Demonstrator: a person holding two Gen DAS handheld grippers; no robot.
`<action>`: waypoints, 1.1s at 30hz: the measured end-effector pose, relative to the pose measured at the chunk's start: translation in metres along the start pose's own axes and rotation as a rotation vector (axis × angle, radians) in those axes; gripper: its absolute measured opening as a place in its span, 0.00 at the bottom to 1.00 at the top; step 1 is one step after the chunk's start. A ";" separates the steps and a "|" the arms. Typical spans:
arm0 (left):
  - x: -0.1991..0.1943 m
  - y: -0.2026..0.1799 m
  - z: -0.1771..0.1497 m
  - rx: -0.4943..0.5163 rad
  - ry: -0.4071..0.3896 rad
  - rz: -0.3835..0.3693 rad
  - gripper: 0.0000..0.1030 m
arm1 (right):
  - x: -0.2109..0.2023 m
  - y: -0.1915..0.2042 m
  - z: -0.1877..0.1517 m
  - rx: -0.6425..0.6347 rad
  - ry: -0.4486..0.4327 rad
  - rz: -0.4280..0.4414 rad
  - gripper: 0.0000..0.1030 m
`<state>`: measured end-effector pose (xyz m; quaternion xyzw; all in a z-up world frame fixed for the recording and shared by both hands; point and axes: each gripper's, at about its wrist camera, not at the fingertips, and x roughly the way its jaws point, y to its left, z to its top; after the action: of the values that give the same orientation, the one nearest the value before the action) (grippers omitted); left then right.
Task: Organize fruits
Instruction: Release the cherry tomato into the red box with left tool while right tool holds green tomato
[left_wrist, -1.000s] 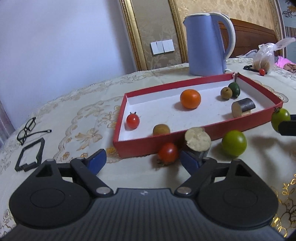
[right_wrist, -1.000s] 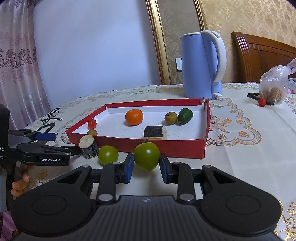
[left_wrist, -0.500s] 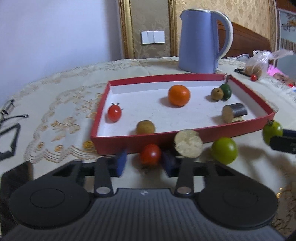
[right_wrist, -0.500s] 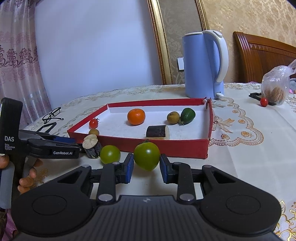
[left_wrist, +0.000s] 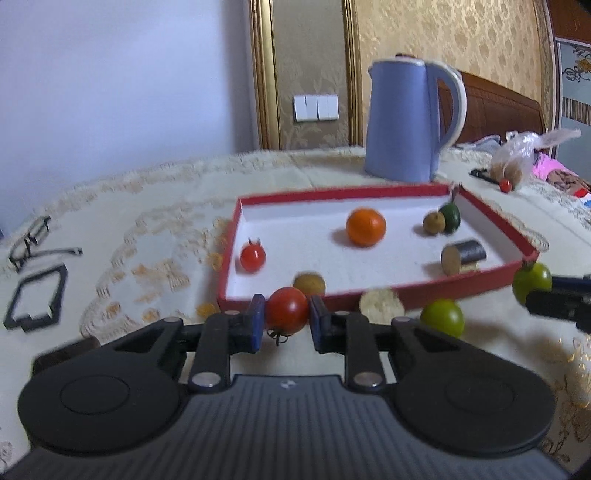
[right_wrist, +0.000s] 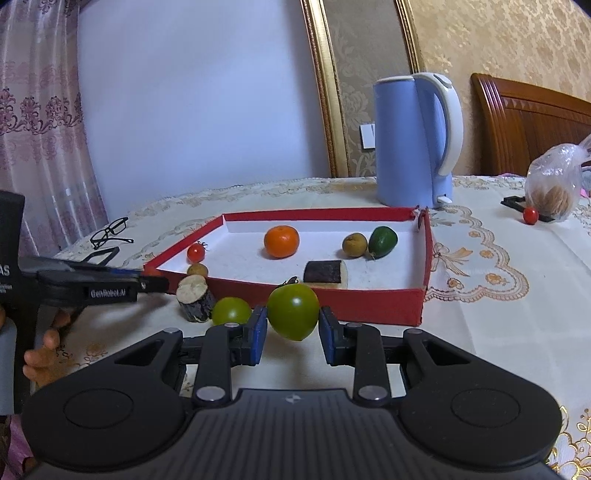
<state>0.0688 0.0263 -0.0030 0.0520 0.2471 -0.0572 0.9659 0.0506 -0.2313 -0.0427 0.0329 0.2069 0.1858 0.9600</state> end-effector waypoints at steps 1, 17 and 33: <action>-0.001 0.000 0.004 0.002 -0.007 0.003 0.23 | -0.001 0.001 0.001 -0.004 -0.002 0.003 0.29; 0.028 -0.014 0.050 -0.011 -0.030 0.090 0.23 | -0.016 0.012 0.007 -0.031 -0.039 0.022 0.29; 0.097 -0.023 0.082 -0.003 0.058 0.192 0.23 | -0.024 0.009 0.007 -0.030 -0.056 0.026 0.29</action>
<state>0.1888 -0.0154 0.0195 0.0755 0.2689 0.0373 0.9595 0.0295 -0.2319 -0.0261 0.0263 0.1768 0.2005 0.9632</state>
